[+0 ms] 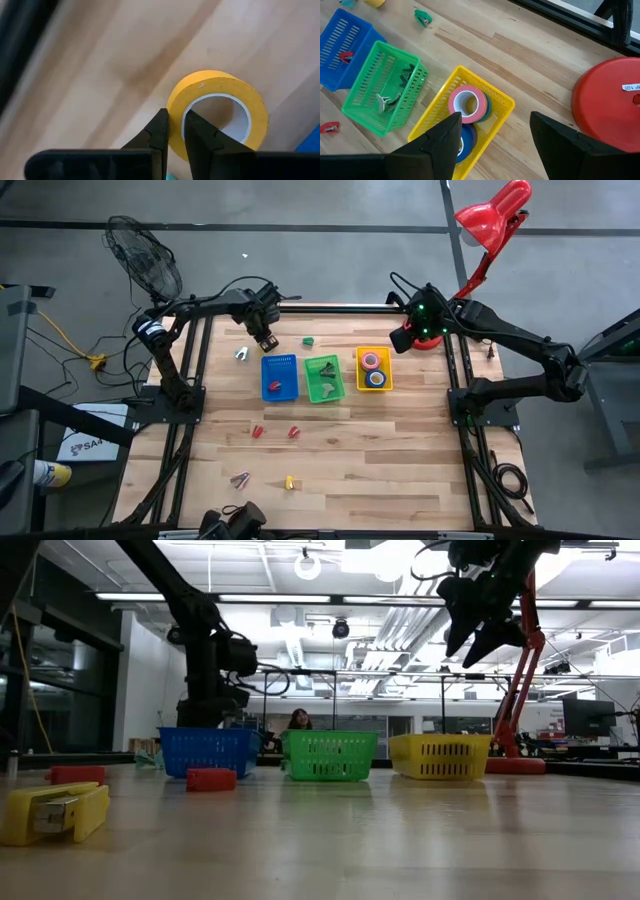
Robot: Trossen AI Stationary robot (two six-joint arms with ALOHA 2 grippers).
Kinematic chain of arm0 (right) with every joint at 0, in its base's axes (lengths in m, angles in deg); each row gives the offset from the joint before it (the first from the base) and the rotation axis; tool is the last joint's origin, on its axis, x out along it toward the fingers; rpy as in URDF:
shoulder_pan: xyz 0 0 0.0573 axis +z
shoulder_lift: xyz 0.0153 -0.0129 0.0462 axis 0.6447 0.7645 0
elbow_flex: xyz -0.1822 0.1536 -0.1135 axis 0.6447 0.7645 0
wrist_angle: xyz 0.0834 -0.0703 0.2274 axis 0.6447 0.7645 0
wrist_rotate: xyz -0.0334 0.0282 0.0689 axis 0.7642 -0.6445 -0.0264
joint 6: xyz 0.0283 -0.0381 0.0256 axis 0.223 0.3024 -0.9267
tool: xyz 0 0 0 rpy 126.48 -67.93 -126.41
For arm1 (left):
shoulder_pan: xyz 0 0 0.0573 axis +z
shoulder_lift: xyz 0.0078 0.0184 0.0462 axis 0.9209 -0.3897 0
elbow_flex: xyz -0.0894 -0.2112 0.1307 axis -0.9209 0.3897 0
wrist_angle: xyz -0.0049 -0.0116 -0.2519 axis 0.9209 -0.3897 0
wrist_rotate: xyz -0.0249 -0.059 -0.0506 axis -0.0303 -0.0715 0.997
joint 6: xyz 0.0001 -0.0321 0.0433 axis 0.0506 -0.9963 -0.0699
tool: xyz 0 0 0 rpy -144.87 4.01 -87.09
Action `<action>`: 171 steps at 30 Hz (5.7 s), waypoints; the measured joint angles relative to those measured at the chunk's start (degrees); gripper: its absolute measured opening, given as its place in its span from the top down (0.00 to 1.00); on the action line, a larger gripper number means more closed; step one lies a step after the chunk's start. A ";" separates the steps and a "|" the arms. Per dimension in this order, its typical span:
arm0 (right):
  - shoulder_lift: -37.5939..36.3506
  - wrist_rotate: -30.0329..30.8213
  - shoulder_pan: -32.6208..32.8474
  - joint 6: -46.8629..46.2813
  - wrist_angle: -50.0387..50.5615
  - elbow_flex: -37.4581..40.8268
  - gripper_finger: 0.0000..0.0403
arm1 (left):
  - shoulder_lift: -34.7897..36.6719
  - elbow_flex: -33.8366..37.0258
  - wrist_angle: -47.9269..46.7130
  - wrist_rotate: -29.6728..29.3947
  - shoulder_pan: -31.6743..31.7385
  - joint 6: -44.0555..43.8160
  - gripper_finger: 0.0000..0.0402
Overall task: Pick and place Stapler, Stapler remover, tape
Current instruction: Put the yellow tape into the yellow bin
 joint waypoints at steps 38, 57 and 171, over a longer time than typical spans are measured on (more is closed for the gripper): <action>0.03 -7.40 7.37 22.11 -35.79 0.02 0.44 | 0.12 -31.06 24.68 37.62 -6.99 14.29 0.90; 0.05 -7.29 12.77 26.57 -48.61 0.02 0.44 | 0.12 -31.33 39.60 31.22 -16.62 9.39 0.90; 38.14 -7.27 13.72 -1.66 13.65 -19.50 0.87 | 11.40 -31.31 -19.66 -1.93 -11.98 15.81 0.43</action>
